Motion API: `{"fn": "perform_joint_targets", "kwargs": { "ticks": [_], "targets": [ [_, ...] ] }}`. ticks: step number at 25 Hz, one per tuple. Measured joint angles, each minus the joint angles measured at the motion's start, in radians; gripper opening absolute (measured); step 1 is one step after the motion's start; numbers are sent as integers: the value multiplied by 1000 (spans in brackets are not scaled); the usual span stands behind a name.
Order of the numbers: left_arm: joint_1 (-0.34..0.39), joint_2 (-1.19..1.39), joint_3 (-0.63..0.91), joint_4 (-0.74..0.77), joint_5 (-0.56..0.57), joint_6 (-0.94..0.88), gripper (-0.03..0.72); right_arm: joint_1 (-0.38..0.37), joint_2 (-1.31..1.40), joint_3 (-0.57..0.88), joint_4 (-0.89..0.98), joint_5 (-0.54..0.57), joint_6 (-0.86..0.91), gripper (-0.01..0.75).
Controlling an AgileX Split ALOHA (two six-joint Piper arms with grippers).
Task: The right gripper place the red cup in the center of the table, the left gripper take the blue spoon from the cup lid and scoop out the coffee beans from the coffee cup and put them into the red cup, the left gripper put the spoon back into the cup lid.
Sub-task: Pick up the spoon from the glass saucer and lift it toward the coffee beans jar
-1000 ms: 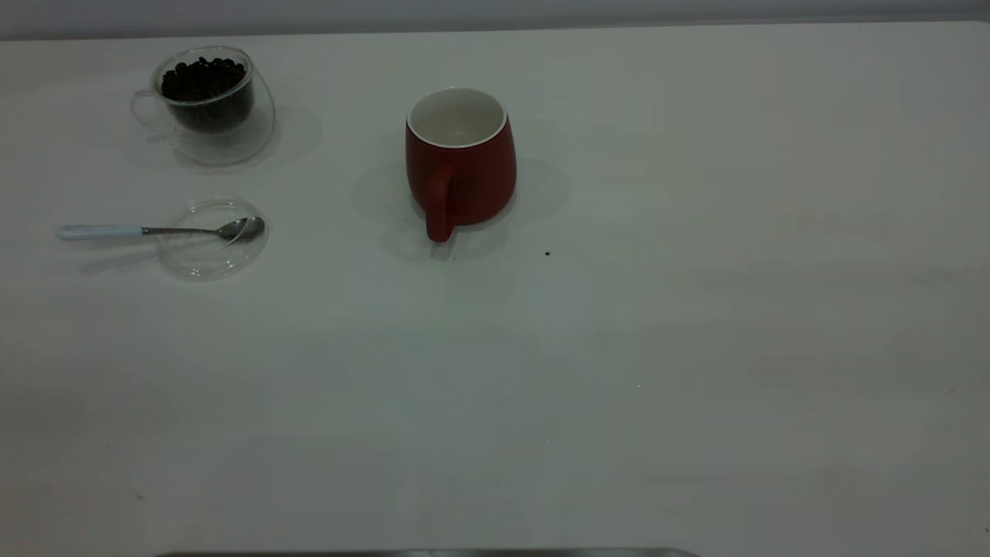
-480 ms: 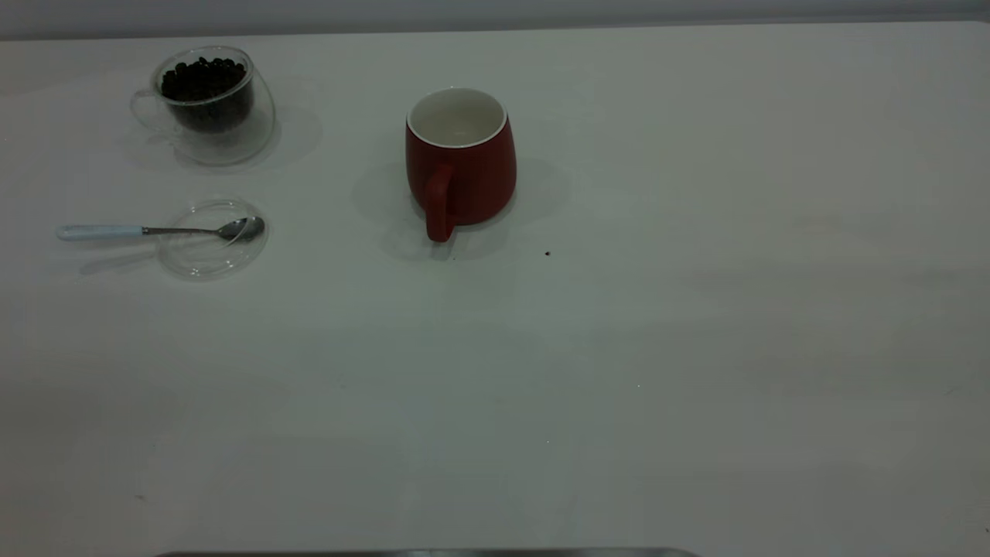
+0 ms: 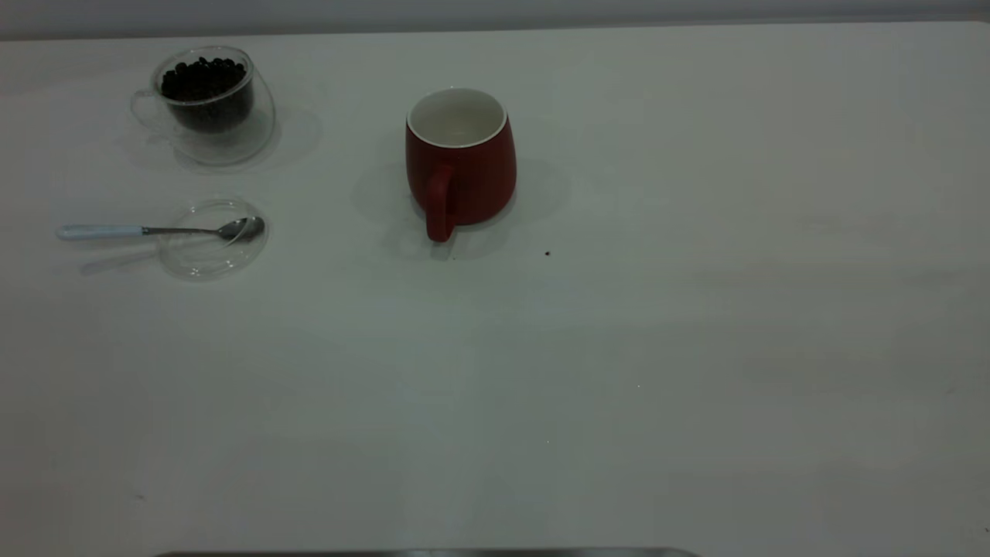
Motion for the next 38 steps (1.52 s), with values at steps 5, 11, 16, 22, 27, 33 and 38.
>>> {"fn": "perform_joint_targets", "kwargs": {
  "ticks": [5,11,16,22,27,33,38],
  "targets": [
    [0,252,-74,57,-76,-1,475,0,0,0,0,1,0,518],
    [1,496,-84,127,-222,-32,557,0,0,0,0,1,0,518],
    [1,718,-125,343,-360,-173,561,0,0,0,0,1,0,518],
    [48,985,-297,536,-341,-393,561,0,0,0,0,1,0,518],
    [136,1189,-473,490,-292,-422,559,0,0,0,0,2,0,518],
    [294,1423,-629,119,-224,-204,534,0,0,0,0,2,0,518],
    [403,1576,-679,-222,-253,86,531,0,0,0,0,2,0,518]
  ]
}}
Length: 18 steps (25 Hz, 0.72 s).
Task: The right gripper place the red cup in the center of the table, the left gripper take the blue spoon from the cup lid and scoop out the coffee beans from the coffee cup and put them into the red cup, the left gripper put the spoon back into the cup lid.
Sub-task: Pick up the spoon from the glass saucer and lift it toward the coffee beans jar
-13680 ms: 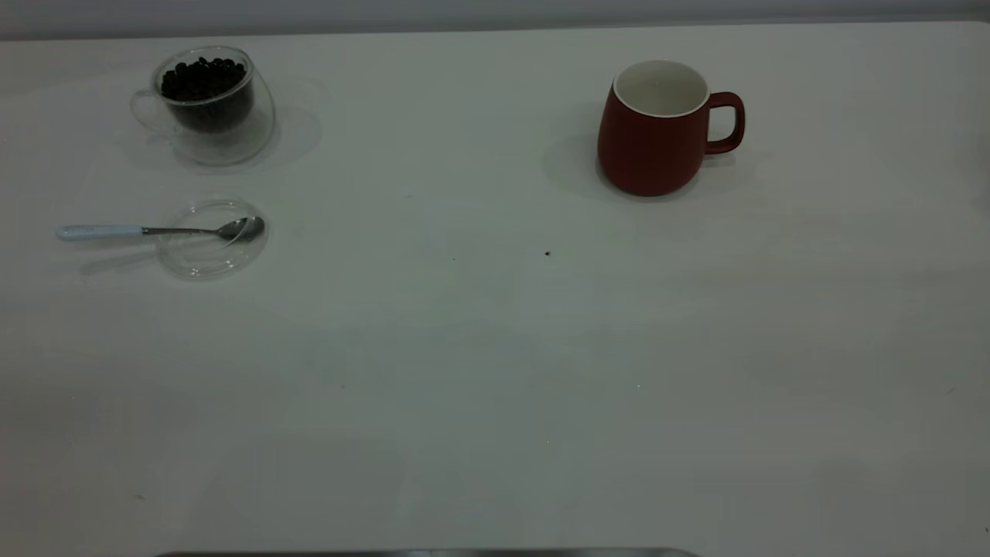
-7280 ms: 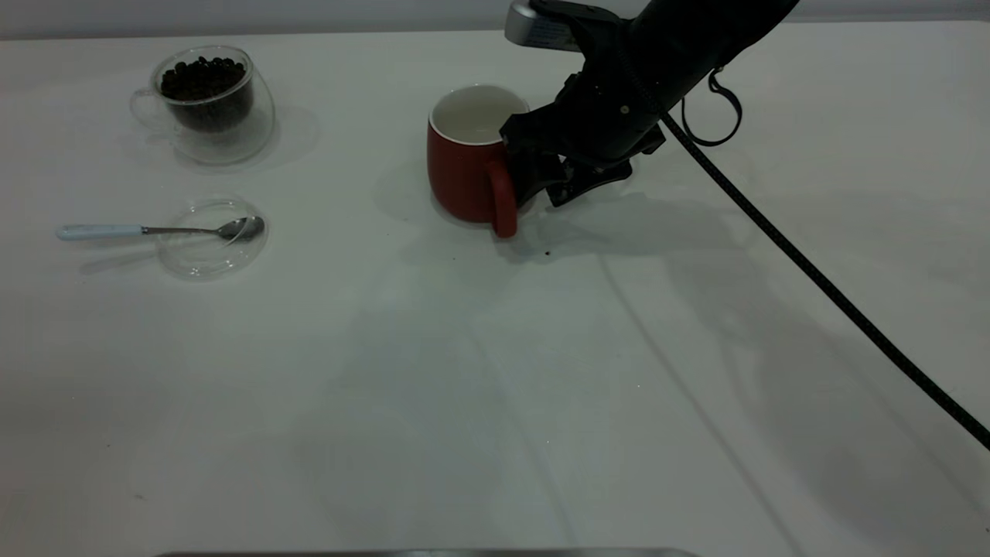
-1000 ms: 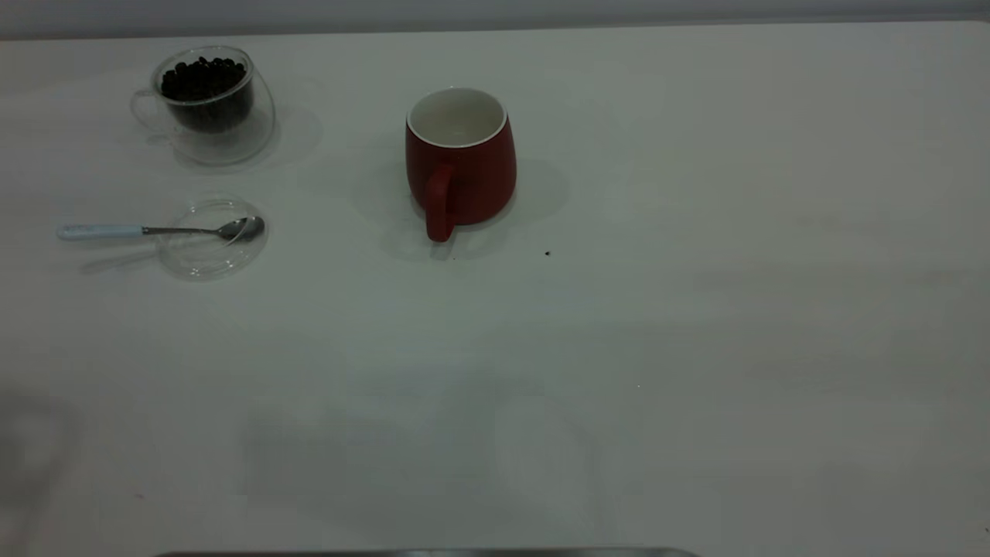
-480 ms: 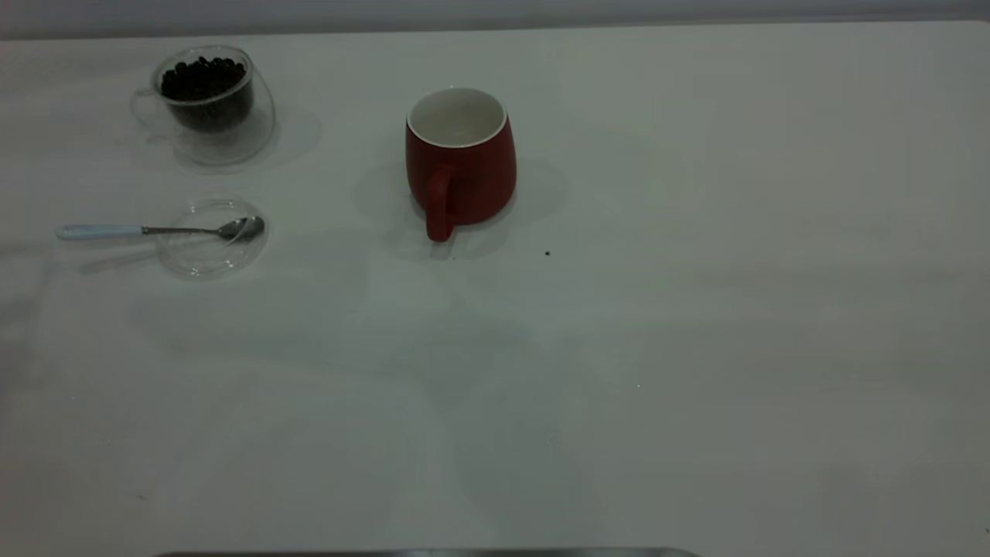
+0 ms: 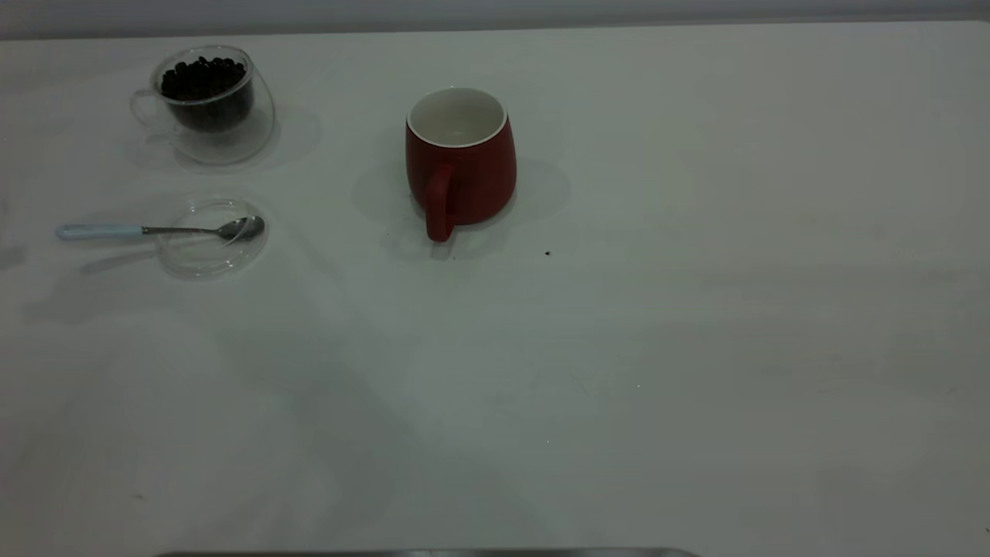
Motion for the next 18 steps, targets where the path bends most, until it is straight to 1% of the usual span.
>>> {"fn": "perform_joint_targets", "kwargs": {
  "ticks": [3,8,10,13,15,18],
  "targets": [
    [38,87,0,-175,-15,216,530,0,0,0,0,0,0,518],
    [44,201,-1,-449,-20,593,510,0,0,0,0,0,0,518],
    [44,229,-2,-529,-26,762,503,0,0,0,0,0,0,518],
    [44,259,-2,-565,-42,947,500,0,0,0,0,0,0,518],
    [44,272,-2,-569,-41,989,498,0,0,0,0,0,0,518],
    [44,286,-2,-572,-37,1006,496,0,0,0,0,0,0,518]
  ]
}}
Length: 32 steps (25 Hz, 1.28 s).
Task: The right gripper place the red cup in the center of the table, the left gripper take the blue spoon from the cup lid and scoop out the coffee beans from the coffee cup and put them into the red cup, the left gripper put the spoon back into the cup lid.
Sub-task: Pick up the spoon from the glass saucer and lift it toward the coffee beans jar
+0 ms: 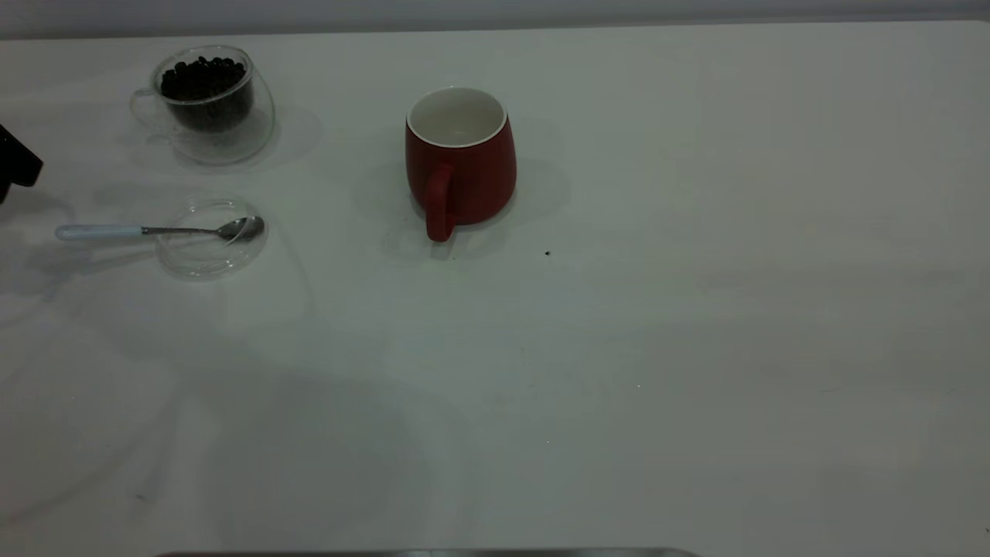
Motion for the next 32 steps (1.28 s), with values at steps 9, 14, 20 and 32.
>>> {"fn": "perform_joint_targets", "kwargs": {
  "ticks": [9,14,20,32],
  "targets": [
    [0,54,0,-18,-4,-18,572,0,0,0,0,0,0,518],
    [0,65,0,-22,-7,-21,587,0,0,0,0,0,0,518],
    [0,119,-4,-88,-7,-22,586,0,0,0,0,0,0,518],
    [0,151,-9,-181,1,2,586,0,0,0,0,0,0,518]
  ]
}}
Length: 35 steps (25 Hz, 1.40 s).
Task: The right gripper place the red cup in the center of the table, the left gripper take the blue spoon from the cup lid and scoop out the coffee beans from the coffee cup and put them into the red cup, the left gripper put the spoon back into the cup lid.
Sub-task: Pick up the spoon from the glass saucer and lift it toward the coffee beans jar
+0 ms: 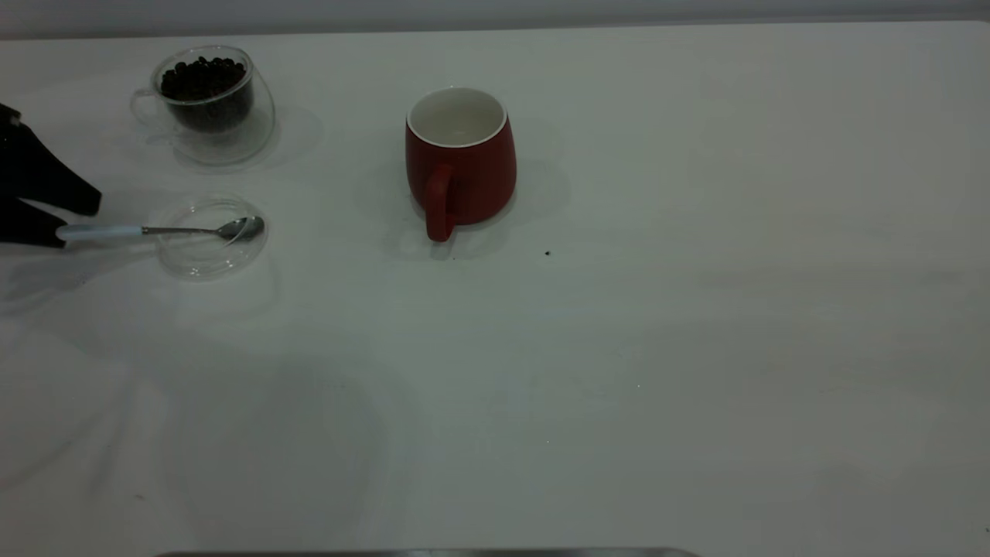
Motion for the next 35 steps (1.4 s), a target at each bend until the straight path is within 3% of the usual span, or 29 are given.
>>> {"fn": "perform_joint_targets", "kwargs": {
  "ticks": [15,25,35],
  "targets": [
    [0,39,0,-5,23,-2,572,0,0,0,0,0,0,518],
    [0,39,0,-6,34,-2,384,0,0,0,0,0,0,518],
    [0,39,0,-45,43,-2,302,0,0,0,0,0,0,518]
  ]
}}
